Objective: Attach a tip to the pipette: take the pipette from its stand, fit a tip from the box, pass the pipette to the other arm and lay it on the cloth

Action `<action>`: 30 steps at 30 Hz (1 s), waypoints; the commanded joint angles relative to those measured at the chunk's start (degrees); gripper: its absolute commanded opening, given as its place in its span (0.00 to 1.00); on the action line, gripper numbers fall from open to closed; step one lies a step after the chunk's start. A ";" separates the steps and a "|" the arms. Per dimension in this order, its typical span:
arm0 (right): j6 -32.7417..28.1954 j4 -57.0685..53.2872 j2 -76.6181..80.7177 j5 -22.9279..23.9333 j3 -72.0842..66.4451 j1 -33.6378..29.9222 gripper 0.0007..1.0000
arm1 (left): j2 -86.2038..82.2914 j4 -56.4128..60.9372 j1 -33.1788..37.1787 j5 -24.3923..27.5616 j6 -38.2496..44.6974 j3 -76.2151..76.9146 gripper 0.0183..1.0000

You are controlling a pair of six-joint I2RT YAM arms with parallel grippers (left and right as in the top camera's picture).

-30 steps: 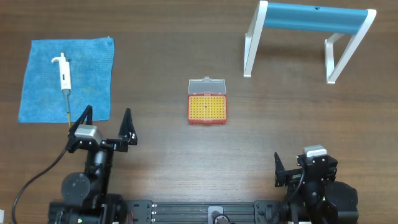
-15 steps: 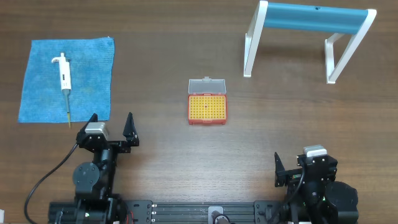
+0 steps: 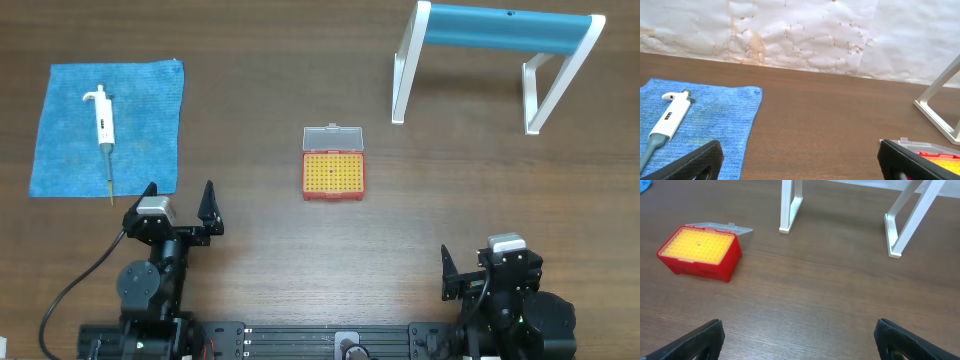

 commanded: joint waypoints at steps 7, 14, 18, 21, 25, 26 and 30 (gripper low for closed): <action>-1.46 2.73 -0.11 1.84 -1.03 -0.09 0.97 | -0.55 -0.26 0.15 0.83 0.94 -0.20 1.00; -1.42 48.81 -1.73 0.28 -24.09 -0.02 0.97 | -0.55 -0.26 0.15 0.83 0.94 -0.20 1.00; -1.42 53.88 -1.73 -2.80 -29.31 -0.02 0.97 | -0.55 -0.26 0.15 0.83 0.94 -0.20 1.00; -1.44 53.88 -1.73 -2.71 -30.34 -0.02 0.97 | -0.55 -0.26 0.15 0.83 0.94 -0.20 1.00; -1.44 55.95 -1.73 -2.73 -32.72 -0.04 0.97 | -0.55 -0.26 0.15 0.83 0.94 -0.20 1.00; -1.44 56.26 -1.73 -2.71 -33.05 -0.04 0.97 | -0.55 -0.26 0.15 0.81 0.94 -0.20 1.00; -1.44 56.74 -1.73 -2.71 -33.27 -0.09 0.98 | -0.55 -0.26 0.15 0.83 0.94 -0.20 1.00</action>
